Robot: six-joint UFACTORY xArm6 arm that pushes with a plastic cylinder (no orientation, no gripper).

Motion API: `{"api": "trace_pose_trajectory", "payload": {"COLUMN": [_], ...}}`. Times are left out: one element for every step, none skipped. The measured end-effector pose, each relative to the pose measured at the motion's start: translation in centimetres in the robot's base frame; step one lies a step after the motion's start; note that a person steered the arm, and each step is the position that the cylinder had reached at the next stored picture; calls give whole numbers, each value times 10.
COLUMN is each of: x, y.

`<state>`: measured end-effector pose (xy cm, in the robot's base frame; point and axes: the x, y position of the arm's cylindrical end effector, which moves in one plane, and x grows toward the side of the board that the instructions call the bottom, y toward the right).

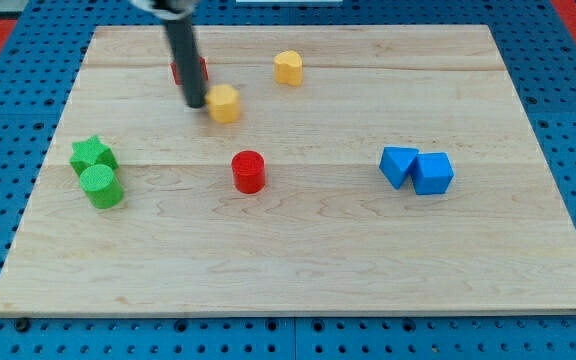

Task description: Place the red star top of the red circle

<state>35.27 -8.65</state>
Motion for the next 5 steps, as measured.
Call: {"api": "trace_pose_trajectory", "payload": {"x": [25,23,-17,-12,-36], "y": [4,35,77,57,-4]}}
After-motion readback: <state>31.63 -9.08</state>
